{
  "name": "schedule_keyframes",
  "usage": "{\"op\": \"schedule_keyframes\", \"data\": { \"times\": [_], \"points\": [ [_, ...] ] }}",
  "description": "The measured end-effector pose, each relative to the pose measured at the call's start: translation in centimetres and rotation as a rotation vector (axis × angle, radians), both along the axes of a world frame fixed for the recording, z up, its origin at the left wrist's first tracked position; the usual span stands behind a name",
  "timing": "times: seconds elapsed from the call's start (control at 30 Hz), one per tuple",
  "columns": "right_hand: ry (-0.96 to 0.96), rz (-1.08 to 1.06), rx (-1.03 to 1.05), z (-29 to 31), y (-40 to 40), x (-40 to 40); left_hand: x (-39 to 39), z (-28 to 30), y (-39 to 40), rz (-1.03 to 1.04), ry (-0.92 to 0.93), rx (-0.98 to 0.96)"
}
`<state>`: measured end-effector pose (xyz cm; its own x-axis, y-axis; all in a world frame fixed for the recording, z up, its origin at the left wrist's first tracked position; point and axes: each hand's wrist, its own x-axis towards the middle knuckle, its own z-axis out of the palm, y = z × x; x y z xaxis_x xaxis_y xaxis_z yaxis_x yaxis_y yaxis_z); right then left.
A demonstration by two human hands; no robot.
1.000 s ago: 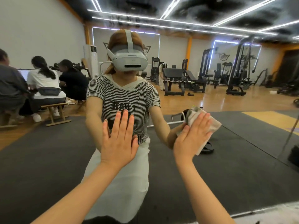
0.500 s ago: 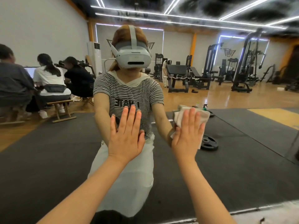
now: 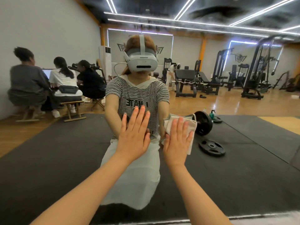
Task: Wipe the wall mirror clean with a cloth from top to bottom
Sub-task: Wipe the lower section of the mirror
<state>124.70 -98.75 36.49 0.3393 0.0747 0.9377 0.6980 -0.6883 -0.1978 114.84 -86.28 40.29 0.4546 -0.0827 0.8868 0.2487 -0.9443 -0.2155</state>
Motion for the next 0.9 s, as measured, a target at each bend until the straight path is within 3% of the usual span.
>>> {"op": "schedule_keyframes", "data": {
  "times": [0.13, 0.4, 0.57, 0.77, 0.83, 0.9],
  "points": [
    [0.024, 0.022, -0.021, 0.4, -0.5, -0.6, -4.5, -0.3, 2.6, 0.011, 0.046, 0.005],
    [0.044, 0.072, -0.034, 0.8, -0.9, -1.4, -13.0, -1.7, 13.4, 0.197, -0.069, -0.137],
    [0.025, 0.049, -0.041, 0.6, -0.8, -1.0, -13.1, -1.3, 16.5, 0.275, -0.036, -0.180],
    [-0.143, 0.021, -0.234, 1.1, -3.3, 1.7, -12.0, -2.3, 18.2, 0.237, -0.144, -0.085],
    [-0.105, 0.009, -0.135, 1.2, -1.9, 1.4, -11.8, -2.5, 18.5, 0.226, -0.160, -0.063],
    [0.024, -0.019, 0.126, 1.4, 1.3, -0.5, -11.6, -2.7, 18.7, 0.214, -0.173, -0.052]
  ]
}}
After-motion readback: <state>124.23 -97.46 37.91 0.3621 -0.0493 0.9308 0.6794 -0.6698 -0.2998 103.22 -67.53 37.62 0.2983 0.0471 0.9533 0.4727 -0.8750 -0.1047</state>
